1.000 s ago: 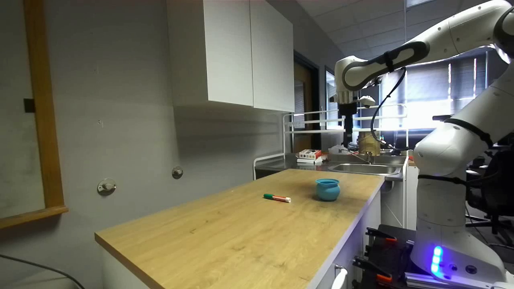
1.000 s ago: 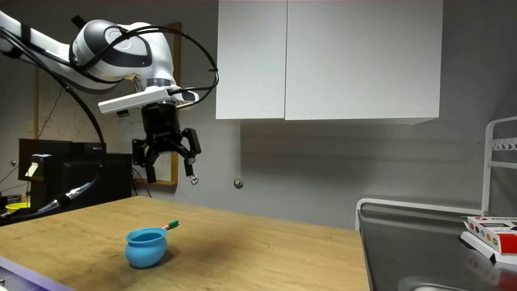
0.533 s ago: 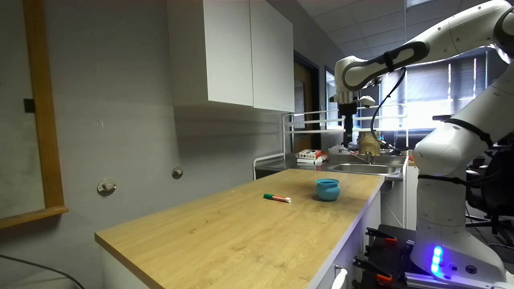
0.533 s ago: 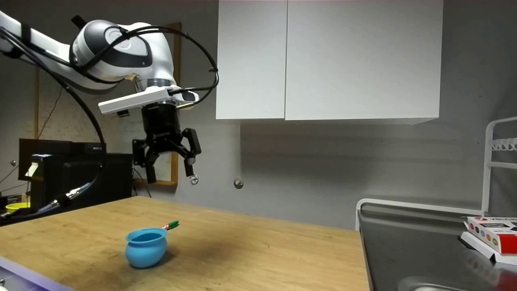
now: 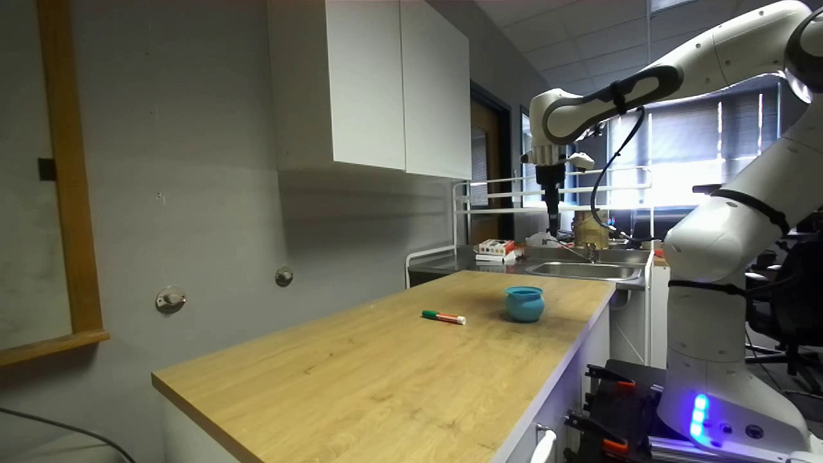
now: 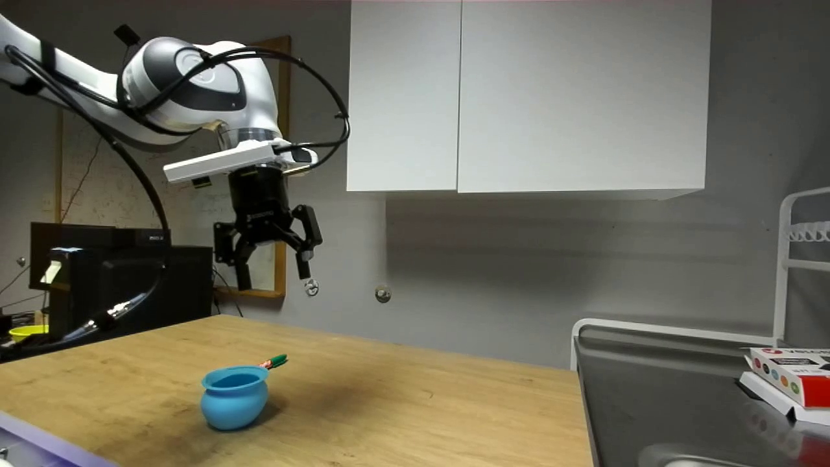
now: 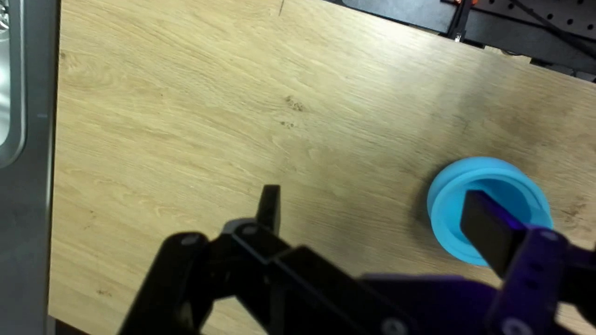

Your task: Take the marker and put it in the blue bowl

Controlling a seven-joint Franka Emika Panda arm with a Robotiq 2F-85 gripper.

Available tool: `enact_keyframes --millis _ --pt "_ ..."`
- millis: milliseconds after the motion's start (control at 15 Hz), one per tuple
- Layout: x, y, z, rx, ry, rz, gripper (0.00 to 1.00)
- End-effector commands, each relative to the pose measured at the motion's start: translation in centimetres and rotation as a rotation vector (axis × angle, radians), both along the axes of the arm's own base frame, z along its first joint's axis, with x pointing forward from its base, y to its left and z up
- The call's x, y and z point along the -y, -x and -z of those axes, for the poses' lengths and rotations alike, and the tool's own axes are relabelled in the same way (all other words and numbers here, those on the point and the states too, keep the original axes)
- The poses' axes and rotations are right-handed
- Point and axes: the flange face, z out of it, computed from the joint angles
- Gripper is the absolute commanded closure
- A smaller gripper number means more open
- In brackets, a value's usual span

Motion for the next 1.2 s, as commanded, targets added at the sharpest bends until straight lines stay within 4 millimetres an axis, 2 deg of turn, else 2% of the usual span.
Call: enact_keyframes --millis 0,200,600,867,1133 --pt "-2.4 -3.4 -0.9 -0.020 0.035 -0.036 0.00" --pt "-5.9 -6.6 -1.4 -0.037 0.103 -0.113 0.00" --pt "-15.8 -12.5 -1.7 -0.037 0.137 -0.288 0.00" --pt "-20.9 -16.2 -0.7 -0.036 -0.001 -0.315 0.00" --pt "-23.5 -20.3 1.4 -0.045 -0.203 -0.290 0.00"
